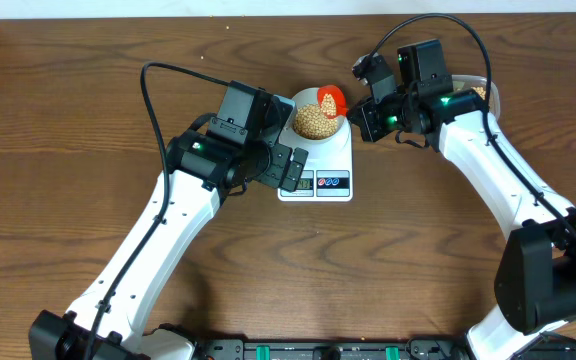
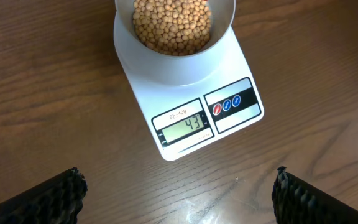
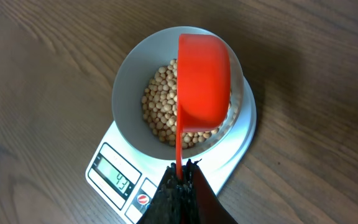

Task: Scoop item into bowl and weigh 50g on scale
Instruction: 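Tilt the red scoop to add chickpeas into the bowl slowly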

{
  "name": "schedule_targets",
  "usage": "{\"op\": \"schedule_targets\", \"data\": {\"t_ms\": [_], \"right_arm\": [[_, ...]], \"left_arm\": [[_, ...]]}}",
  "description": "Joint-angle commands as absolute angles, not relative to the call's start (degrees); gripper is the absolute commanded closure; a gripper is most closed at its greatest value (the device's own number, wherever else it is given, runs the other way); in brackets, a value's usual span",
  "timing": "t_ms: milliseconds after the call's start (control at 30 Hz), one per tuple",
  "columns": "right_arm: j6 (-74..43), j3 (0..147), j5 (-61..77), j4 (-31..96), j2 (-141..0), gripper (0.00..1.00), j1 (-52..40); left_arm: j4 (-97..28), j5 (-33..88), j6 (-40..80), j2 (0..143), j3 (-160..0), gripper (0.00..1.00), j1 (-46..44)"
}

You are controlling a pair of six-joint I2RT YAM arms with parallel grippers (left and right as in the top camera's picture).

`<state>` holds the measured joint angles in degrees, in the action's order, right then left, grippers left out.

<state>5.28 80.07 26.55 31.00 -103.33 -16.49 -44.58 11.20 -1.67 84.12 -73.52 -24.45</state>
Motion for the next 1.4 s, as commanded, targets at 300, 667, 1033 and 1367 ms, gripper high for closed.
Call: {"op": "schedule_targets", "data": {"t_ms": [300, 667, 1033, 1367], "right_arm": [[7.0, 81.0, 27.4, 30.9, -101.9, 0.99, -17.0], [7.0, 81.0, 27.4, 30.9, -101.9, 0.99, -17.0], [8.7, 81.0, 27.6, 30.9, -101.9, 0.99, -17.0], [11.3, 81.0, 27.8, 30.9, -101.9, 0.99, -17.0]], "left_arm": [[-44.6, 10.4, -1.7, 83.9, -73.0, 0.02, -24.2], [-44.6, 10.4, -1.7, 83.9, -73.0, 0.02, -24.2], [-44.6, 10.4, -1.7, 83.9, -73.0, 0.02, -24.2], [-44.6, 10.4, -1.7, 83.9, -73.0, 0.02, -24.2]]}}
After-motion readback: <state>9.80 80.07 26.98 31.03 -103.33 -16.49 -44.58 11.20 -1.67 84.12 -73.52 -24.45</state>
